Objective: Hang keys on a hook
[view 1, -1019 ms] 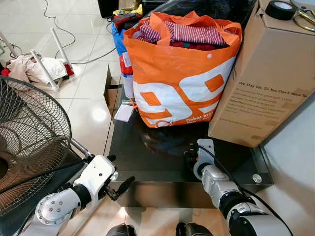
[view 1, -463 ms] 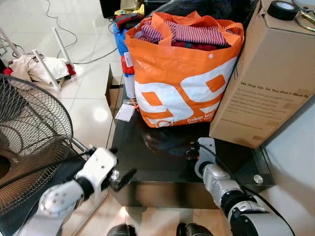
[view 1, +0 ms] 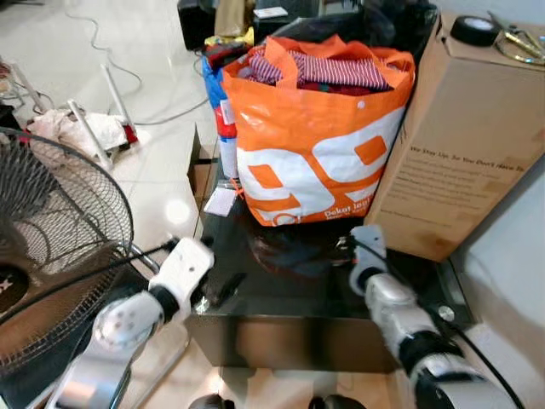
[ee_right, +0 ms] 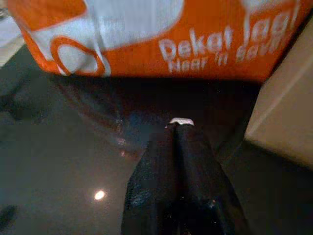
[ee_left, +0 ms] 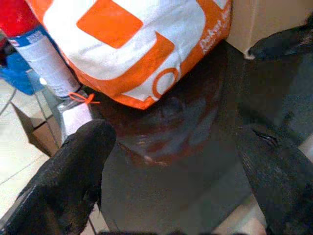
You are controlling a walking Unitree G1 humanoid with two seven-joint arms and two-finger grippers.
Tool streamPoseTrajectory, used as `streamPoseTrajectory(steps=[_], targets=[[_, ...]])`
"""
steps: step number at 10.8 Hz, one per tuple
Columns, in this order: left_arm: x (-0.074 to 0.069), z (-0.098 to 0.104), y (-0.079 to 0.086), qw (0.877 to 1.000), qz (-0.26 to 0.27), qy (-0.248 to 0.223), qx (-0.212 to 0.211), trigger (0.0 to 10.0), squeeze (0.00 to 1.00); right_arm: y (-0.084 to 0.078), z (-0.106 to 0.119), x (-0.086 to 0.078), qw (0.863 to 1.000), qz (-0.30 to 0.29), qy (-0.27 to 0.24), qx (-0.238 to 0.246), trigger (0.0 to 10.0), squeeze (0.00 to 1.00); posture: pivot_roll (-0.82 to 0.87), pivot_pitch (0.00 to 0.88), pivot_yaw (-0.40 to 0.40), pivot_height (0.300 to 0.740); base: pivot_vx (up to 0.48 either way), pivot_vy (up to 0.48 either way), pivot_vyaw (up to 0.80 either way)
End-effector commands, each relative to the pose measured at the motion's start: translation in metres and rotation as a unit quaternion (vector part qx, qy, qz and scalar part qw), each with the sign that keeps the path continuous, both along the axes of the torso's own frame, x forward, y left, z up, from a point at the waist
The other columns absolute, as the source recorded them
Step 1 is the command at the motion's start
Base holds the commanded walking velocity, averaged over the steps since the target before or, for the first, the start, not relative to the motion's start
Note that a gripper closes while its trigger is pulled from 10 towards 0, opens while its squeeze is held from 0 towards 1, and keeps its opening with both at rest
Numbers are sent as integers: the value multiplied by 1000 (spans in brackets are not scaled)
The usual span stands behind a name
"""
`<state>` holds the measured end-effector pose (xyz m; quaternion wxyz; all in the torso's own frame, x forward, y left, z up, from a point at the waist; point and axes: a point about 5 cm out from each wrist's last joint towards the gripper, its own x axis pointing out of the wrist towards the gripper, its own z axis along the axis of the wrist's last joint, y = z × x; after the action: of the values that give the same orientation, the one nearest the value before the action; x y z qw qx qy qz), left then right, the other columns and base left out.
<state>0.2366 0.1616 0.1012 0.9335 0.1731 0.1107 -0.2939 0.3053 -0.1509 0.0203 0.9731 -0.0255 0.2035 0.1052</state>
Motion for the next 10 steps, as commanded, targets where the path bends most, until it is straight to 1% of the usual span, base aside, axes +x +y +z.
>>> streamPoseTrajectory(steps=[1,2,3,4,5,6,7,8,9,10], targets=[[5,0,1,1000,12,-12,7,10000,114,1,23,3,996,57,-63,-31,0,0,-6,0,15,740,0,0,0],[8,0,-1,1000,18,-14,-8,10000,114,6,36,0,993,54,-69,81,0,0,-20,0,19,740,0,0,0],[10,-2,-2,1000,23,-16,-9,10000,114,-7,30,-6,996,77,-52,-17,0,0,-32,0,20,740,0,0,0],[12,-5,-3,999,29,-18,-8,10000,114,-11,24,-12,990,115,-38,-71,0,0,-39,0,21,740,0,0,0],[15,-7,-4,999,35,-22,-8,10000,110,-10,24,-17,992,112,-18,-47,0,0,-37,0,16,740,0,0,0],[18,-6,-3,999,43,-30,-7,10000,106,-3,26,-19,994,111,-13,-7,0,0,-30,0,14,740,0,0,0],[19,-4,-2,998,51,-36,-8,10000,110,-1,32,-17,993,50,-10,107,0,0,-19,0,12,740,0,0,0],[22,-2,2,994,85,-57,-31,10000,118,-5,34,-19,996,17,-37,84,0,0,-21,0,19,740,0,0,0],[24,-2,3,992,106,-65,-38,10000,125,-6,45,-20,990,-25,-64,126,8510,0,-28,0,21,740,0,0,0],[25,-3,0,988,124,-76,-43,10000,129,-11,50,-25,987,-59,-74,133,10000,0,-37,0,21,740,0,0,0]])
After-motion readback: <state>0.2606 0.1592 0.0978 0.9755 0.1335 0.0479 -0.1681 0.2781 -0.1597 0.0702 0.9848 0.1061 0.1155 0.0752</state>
